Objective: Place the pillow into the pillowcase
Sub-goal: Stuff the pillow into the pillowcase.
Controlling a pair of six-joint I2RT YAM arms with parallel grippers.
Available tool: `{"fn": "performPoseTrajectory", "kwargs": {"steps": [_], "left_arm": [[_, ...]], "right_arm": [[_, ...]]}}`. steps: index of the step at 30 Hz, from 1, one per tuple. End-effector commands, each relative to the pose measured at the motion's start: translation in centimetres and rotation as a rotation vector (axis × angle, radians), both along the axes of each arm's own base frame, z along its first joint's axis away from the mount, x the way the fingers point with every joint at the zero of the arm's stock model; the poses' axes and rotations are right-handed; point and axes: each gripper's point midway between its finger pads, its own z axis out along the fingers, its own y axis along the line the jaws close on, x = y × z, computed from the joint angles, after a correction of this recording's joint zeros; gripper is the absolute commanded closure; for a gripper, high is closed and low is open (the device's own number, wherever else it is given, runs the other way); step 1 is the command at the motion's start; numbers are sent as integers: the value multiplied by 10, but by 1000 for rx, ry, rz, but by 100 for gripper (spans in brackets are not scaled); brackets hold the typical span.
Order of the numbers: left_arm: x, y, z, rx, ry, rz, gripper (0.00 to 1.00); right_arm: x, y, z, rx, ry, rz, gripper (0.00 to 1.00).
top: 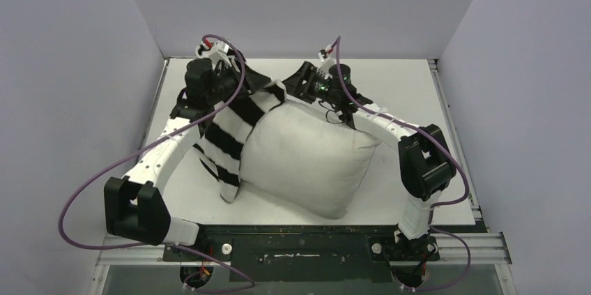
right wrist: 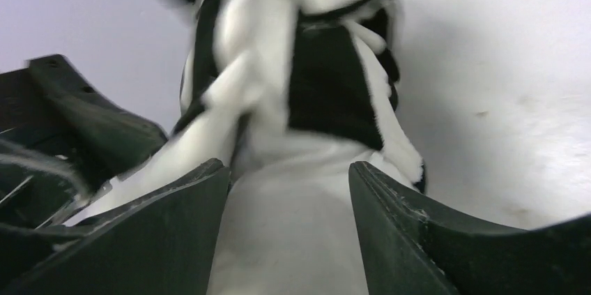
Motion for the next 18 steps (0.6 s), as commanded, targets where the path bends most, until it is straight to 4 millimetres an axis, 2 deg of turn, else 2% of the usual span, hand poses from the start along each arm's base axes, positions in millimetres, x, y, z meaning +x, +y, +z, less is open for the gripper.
{"fn": "performPoseTrajectory", "kwargs": {"steps": [1,3,5,8,11,14,18], "left_arm": [[10,27,24,190,-100,-12,51],[10,48,19,343,-107,57,45],[2,56,18,399,-120,78,43],[-11,43,5,458,-148,41,39],[-6,32,-18,558,-173,26,37],[8,19,-30,637,-196,26,37],[26,-1,-29,690,-245,57,36]], "right_arm": [[5,-41,40,-20,-161,17,34],[0,-53,35,-39,-169,45,32],[-4,-60,35,-42,-184,78,31],[-11,-62,28,-63,-195,144,30],[-13,-67,9,-129,-171,158,30],[-7,-91,4,-178,-168,67,30],[-2,-130,12,-300,-206,-47,21]]}}
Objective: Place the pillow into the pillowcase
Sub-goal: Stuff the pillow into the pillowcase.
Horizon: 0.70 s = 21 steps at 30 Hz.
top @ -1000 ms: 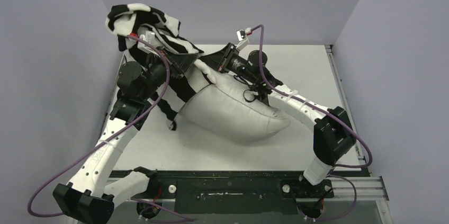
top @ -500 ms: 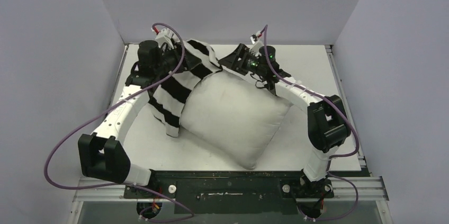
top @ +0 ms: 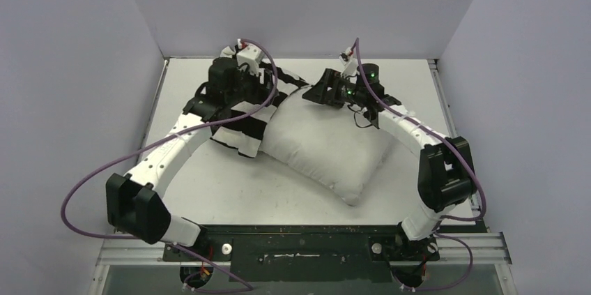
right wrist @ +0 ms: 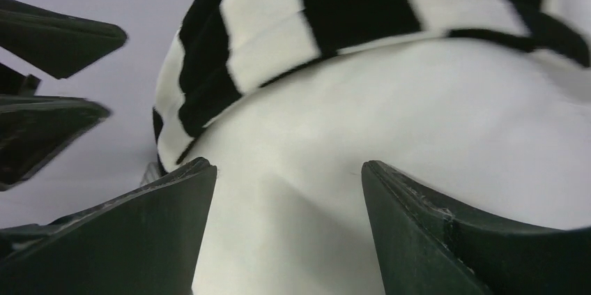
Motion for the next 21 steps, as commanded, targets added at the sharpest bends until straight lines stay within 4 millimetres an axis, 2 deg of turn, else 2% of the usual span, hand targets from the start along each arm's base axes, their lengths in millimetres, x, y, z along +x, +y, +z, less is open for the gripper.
{"fn": "performPoseTrajectory", "kwargs": {"steps": [1,3,5,9,10,12,15,16,17,19,20,21], "left_arm": [[28,-9,1,122,-97,55,36],[36,-15,-4,145,-93,75,36],[45,-22,-11,164,-89,86,36],[55,-46,-30,163,-82,48,35],[56,-51,-31,163,-83,39,35],[62,-61,-48,184,-62,26,35],[67,-72,-69,216,-33,12,37],[67,-77,-75,222,-24,4,42],[67,-81,-78,245,-28,-16,52],[63,-92,-70,233,-40,-37,90],[58,-100,-62,217,-54,-50,100],[53,-109,-49,197,-79,-65,100]], "right_arm": [[5,-51,38,-130,-176,-108,17],[6,-66,29,-211,-200,-102,11],[12,-85,11,-296,-178,-119,6],[16,-106,-19,-317,-111,-82,3],[17,-109,-25,-320,-100,-81,3],[15,-108,-34,-326,-89,-50,2],[7,-92,-53,-327,-59,58,3],[3,-86,-64,-334,-34,89,4],[-1,-82,-71,-339,-19,105,6],[-6,-72,-78,-322,-4,103,13],[-7,-68,-80,-304,0,84,18],[-3,-66,-80,-291,-11,39,25]]}}
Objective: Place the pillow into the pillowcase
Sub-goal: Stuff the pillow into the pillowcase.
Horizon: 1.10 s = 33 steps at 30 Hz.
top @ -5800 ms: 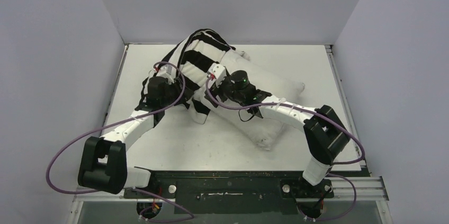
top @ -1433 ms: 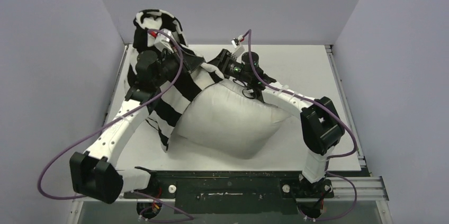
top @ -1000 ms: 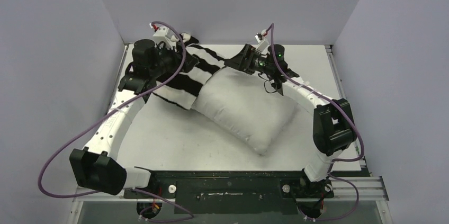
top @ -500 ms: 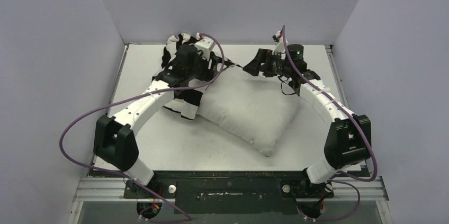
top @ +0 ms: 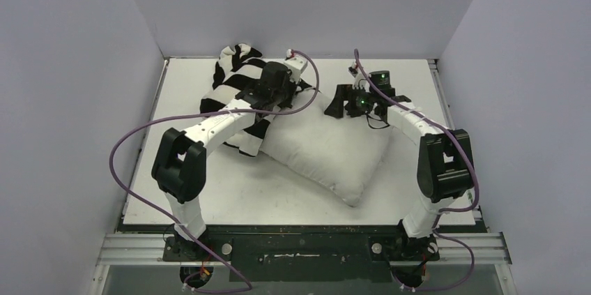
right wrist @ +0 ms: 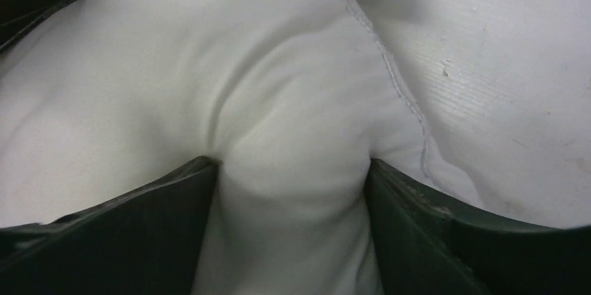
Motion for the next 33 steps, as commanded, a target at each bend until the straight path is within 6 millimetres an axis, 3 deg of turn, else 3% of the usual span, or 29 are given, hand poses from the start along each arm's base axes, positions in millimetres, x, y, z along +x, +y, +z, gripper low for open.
{"fn": "performPoseTrajectory", "kwargs": {"steps": [1,2,4,7,9,13,15,18,22,26,30,33], "left_arm": [[-12,-47,75,-135,-133,-75,100],[-25,-63,90,-191,-139,-88,100],[-50,-89,117,-316,-139,-133,100],[-108,-140,136,-501,-119,-291,100],[-128,-157,119,-619,-35,-334,100],[-130,-159,62,-592,63,-308,100],[-124,-153,45,-544,76,-276,100],[-108,-139,39,-468,73,-222,100],[-87,-110,53,-377,67,-167,78],[-73,-69,78,-332,64,-111,58],[-75,-24,104,-290,28,-77,48],[-89,17,91,-196,63,-14,45]], "right_arm": [[-9,26,2,63,-27,-39,35],[-7,29,2,78,-45,-88,51],[-10,33,0,122,-57,-169,62],[-12,38,-2,189,-61,-258,70],[-11,40,-3,213,-53,-305,71],[-8,37,4,249,-69,-367,71],[-6,34,6,240,-83,-382,71],[-2,24,13,226,-104,-410,66],[0,8,27,194,-132,-423,44],[-4,-12,53,117,-204,-417,32],[-20,-12,78,80,-262,-382,22],[-39,4,99,82,-332,-315,13]]}}
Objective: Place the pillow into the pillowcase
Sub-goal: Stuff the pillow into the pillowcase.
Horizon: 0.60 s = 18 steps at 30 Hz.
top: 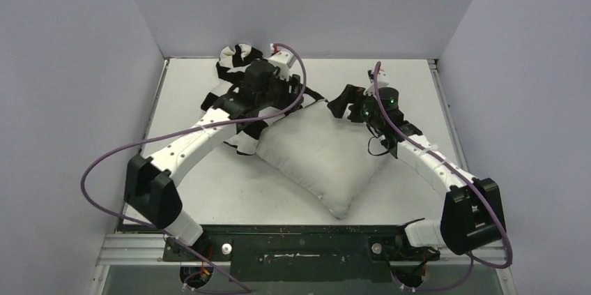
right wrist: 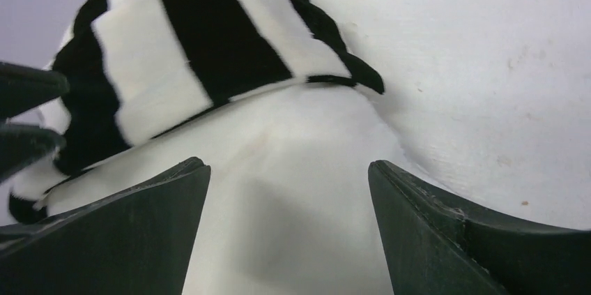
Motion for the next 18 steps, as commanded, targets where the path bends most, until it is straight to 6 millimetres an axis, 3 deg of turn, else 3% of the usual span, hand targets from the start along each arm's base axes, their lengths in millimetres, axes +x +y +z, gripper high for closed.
{"fn": "performPoseTrajectory", "kwargs": {"steps": [1,7,14,18], "left_arm": [[-28,59,22,88,-8,41,45],[-61,104,-9,93,64,107,44],[-67,119,-23,69,70,169,43],[-64,126,-33,52,61,227,43]], "right_arm": [[-22,21,49,-59,-152,94,11],[-54,55,77,-146,-292,190,3],[-96,116,77,-212,-443,359,0],[-106,132,73,-281,-536,403,0]]}}
